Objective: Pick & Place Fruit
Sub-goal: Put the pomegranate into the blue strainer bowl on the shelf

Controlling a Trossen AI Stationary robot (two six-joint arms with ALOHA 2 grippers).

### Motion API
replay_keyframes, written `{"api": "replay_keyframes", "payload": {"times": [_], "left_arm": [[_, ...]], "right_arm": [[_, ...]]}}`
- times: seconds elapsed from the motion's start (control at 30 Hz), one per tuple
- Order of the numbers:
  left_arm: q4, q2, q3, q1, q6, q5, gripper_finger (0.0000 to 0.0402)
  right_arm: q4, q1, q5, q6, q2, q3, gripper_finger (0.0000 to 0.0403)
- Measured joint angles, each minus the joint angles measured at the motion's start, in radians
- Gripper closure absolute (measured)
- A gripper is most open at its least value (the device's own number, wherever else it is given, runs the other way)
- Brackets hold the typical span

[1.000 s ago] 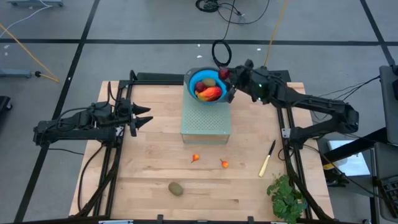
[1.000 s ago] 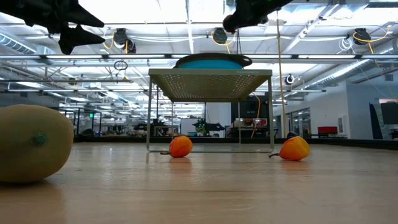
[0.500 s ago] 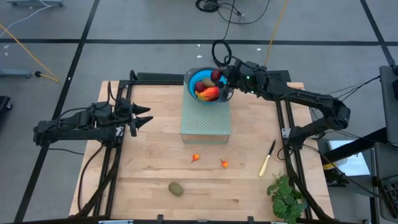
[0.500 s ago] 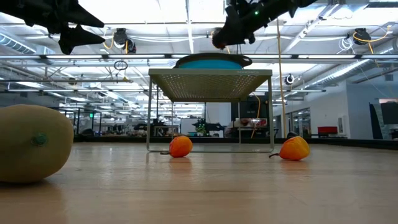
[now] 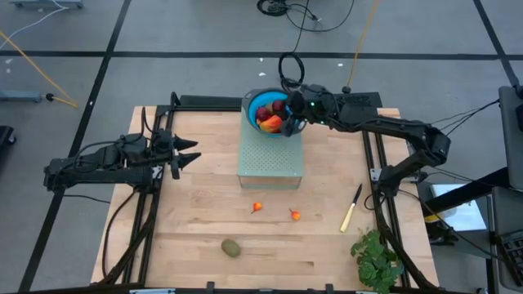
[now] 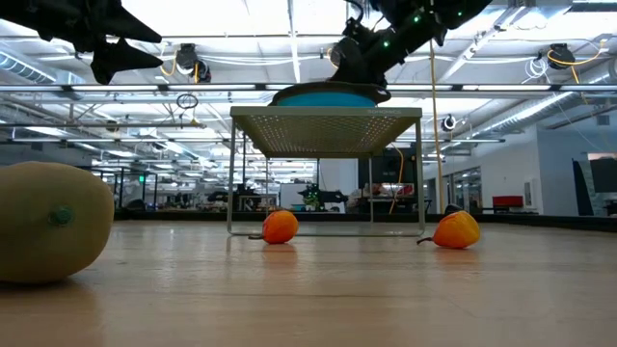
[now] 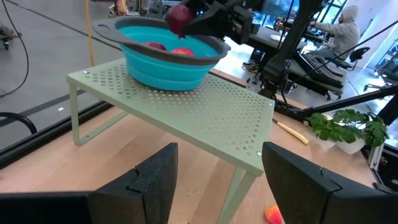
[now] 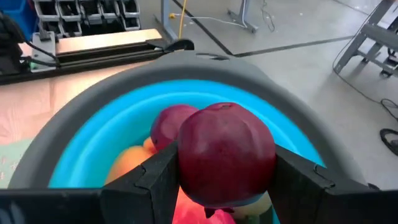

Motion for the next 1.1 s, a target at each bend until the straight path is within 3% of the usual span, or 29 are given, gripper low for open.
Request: {"api": "replay_keyframes", "payload": {"times": [1.1], "left_arm": [[0.000,0.000,0.000,0.000,0.019,0.000,0.0167]], "right_arm": [[-0.034,-0.007,-0.052,0.081,0.001,0.000,0.0206]]}}
